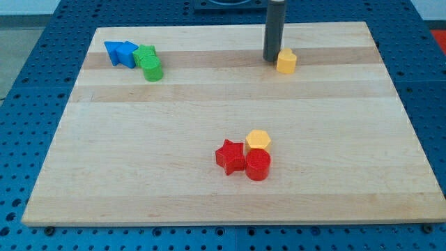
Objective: Push the yellow heart into yellow hexagon
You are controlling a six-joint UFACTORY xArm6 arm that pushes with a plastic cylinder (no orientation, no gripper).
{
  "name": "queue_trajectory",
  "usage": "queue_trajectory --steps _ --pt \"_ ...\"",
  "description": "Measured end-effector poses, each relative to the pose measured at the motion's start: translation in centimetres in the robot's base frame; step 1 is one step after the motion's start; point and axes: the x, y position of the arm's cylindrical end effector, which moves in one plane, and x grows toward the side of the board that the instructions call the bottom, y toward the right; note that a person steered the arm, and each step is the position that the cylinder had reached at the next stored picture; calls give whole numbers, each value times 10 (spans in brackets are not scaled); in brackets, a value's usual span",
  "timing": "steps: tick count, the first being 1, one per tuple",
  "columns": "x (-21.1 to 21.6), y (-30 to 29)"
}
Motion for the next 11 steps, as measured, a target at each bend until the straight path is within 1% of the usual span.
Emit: queue_trajectory --steps 1,2,3,4,5,6,7,9,10,11 --pt "-36 6" --pt "-43 16" --pt "-22 16" --pt "-4 33" --pt "-2 50" --pt "21 48" --pt "44 26" --pt "110 13" --pt "129 16" --pt "134 38"
